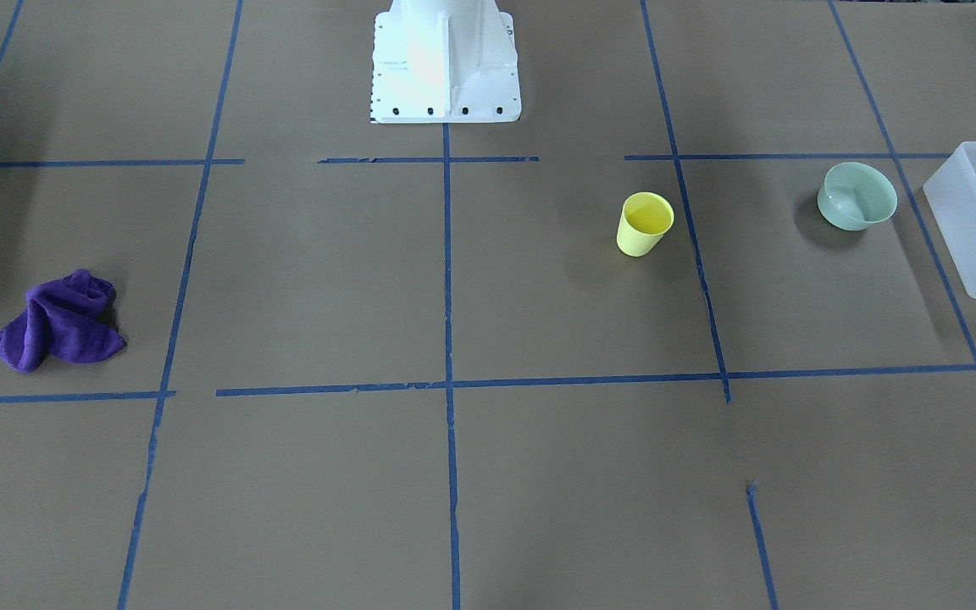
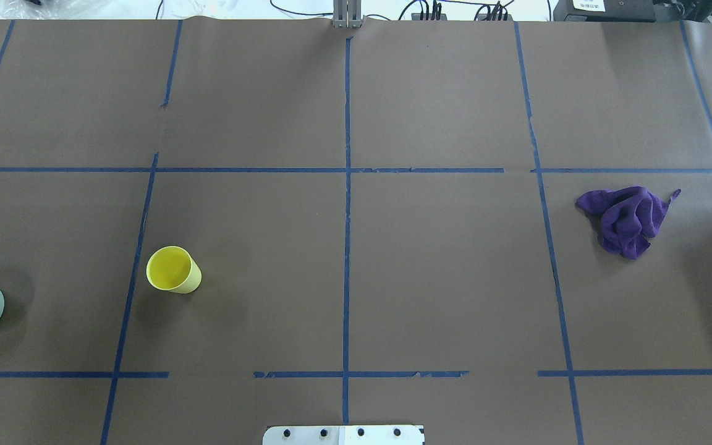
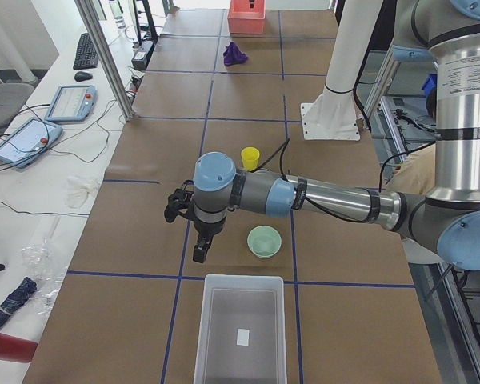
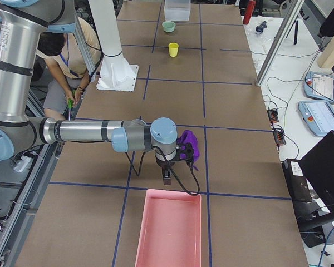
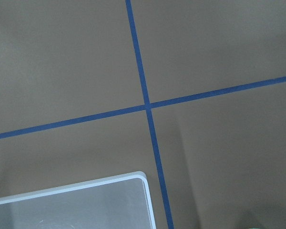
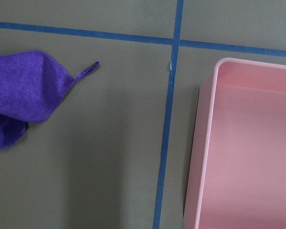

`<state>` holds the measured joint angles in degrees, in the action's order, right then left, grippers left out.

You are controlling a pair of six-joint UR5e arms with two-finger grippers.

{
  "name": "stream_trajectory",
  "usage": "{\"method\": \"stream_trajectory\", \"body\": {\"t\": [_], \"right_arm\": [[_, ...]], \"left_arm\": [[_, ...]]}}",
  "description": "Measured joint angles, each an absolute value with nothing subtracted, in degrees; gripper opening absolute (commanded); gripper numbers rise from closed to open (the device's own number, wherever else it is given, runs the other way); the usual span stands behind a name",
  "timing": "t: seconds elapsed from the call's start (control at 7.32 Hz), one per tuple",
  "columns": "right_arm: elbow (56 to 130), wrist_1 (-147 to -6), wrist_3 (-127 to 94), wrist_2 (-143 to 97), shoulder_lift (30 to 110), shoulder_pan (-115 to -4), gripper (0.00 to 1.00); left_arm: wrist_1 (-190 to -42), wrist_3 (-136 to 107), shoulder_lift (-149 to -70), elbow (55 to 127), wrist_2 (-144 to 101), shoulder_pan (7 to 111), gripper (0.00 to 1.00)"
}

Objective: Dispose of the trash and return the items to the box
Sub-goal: 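Raise the left gripper and swing it toward the yellow cup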

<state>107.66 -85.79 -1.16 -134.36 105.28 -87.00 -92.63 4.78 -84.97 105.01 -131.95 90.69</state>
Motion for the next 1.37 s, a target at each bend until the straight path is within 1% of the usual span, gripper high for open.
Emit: {"method": "stream_trajectory", "body": {"t": [0.27, 0.41, 0.55, 0.68, 0.82, 1.09, 1.37], "right_arm": [[108.56, -82.48, -1.77, -134.61, 104.58, -86.99, 1.0], [109.16, -79.05, -1.87, -134.37, 104.31, -87.03, 1.0], [109.32, -74.44, -1.96, -134.17, 104.25, -87.17, 1.0], [109.12, -70.34, -2.79, -134.08, 104.3, -87.32, 1.0], [108.89, -68.32, -5.69, -134.14, 104.24, -87.4, 1.0], [108.6, -67.2, -13.45, -134.53, 103.85, -87.44, 1.0], [108.22, -66.25, -15.26, -134.75, 104.3, -87.45, 1.0]], "left_arm": [[-97.45, 4.81, -85.61, 105.21, -130.09, 90.6, 1.0], [-104.69, 4.68, -85.71, 104.57, -129.75, 90.53, 1.0], [-115.41, 4.41, -85.76, 102.86, -129.57, 90.49, 1.0], [-126.53, 4.22, -85.84, 100.44, -129.54, 90.4, 1.0], [-134.43, 2.17, -86.82, 98.29, -129.91, 89.64, 1.0], [-139.9, -13.1, -89.34, 97.47, -132.15, 85.3, 1.0], [-140.71, -26.87, -89.63, 101.33, -130.52, 78.21, 1.0]]}}
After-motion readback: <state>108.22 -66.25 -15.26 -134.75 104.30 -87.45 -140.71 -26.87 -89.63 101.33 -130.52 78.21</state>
